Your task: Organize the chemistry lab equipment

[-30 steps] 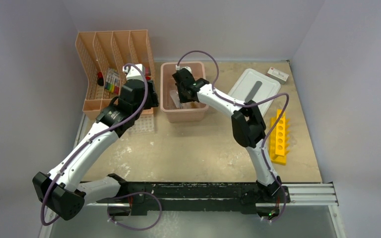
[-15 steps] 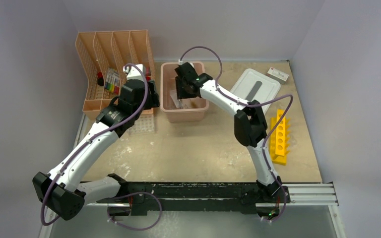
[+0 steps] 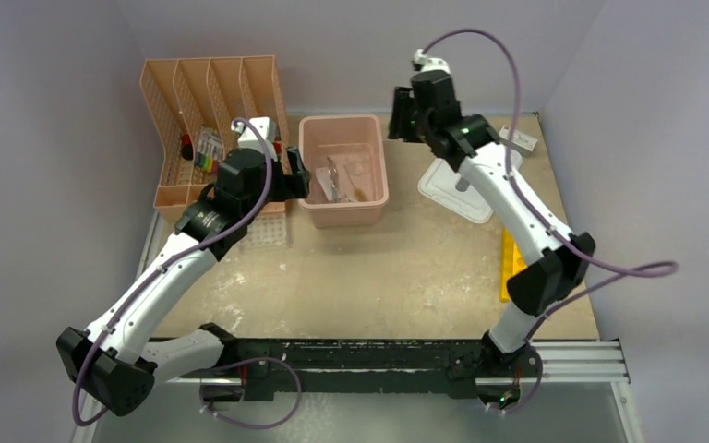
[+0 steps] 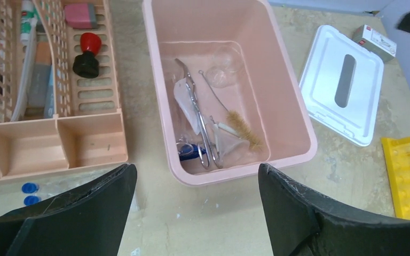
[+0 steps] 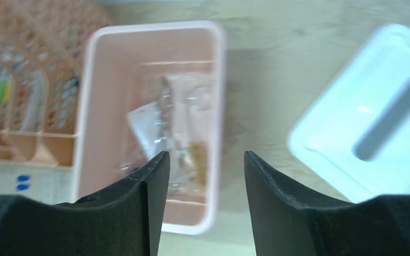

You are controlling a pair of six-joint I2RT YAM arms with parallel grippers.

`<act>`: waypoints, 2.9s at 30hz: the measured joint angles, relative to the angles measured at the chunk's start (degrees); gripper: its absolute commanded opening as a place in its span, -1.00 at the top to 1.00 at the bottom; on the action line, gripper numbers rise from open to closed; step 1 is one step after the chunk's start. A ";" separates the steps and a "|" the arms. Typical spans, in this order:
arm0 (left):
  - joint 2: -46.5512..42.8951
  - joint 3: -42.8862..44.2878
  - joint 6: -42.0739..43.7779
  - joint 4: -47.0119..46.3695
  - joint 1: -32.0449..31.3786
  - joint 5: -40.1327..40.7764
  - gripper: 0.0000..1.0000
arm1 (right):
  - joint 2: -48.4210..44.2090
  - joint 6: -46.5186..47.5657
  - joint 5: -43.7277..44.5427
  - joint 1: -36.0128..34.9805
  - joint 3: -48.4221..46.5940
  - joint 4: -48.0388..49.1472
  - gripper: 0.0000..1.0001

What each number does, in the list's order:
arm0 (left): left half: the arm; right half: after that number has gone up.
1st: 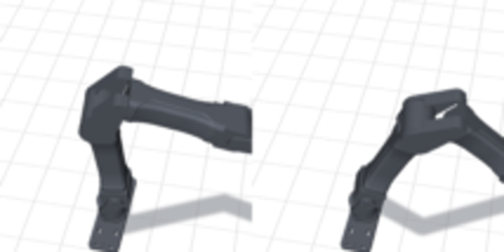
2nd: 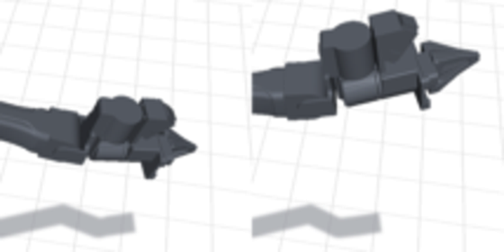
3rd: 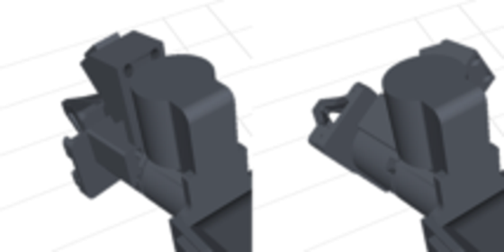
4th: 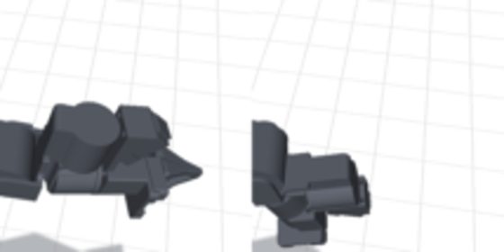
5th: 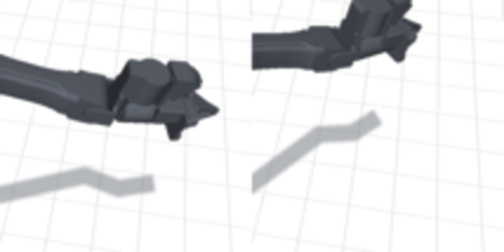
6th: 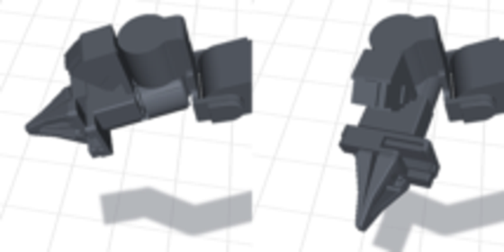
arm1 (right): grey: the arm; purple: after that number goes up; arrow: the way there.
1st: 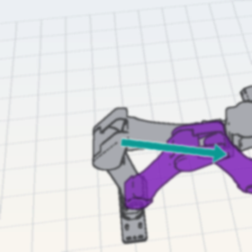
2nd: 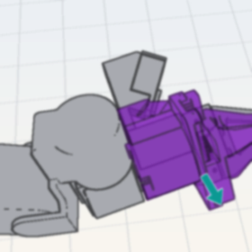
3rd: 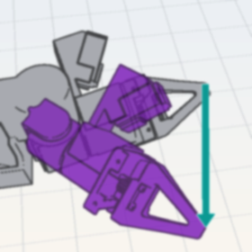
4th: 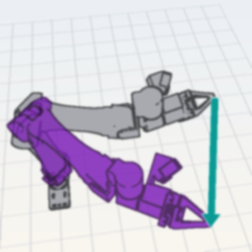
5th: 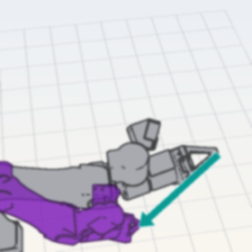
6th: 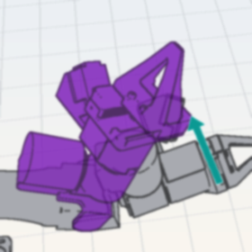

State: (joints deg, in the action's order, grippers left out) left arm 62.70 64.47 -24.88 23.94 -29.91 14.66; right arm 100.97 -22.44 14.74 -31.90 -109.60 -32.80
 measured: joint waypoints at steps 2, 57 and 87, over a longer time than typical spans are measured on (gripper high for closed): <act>0.52 0.00 -0.07 -0.87 0.00 -1.01 -0.70 | -4.33 0.42 1.44 3.78 4.04 0.11 -0.28; 9.68 -0.61 -2.99 -11.89 0.00 -9.94 -0.67 | 16.63 -0.57 -15.67 14.93 21.77 -0.72 0.30; 6.21 -3.30 -3.26 -11.85 0.00 -7.56 -0.65 | 22.36 -17.49 3.63 7.37 13.18 -3.58 0.25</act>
State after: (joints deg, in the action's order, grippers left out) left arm 68.90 61.17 -28.14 12.10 -29.91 7.09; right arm 123.33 -39.92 18.37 -24.53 -96.42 -36.38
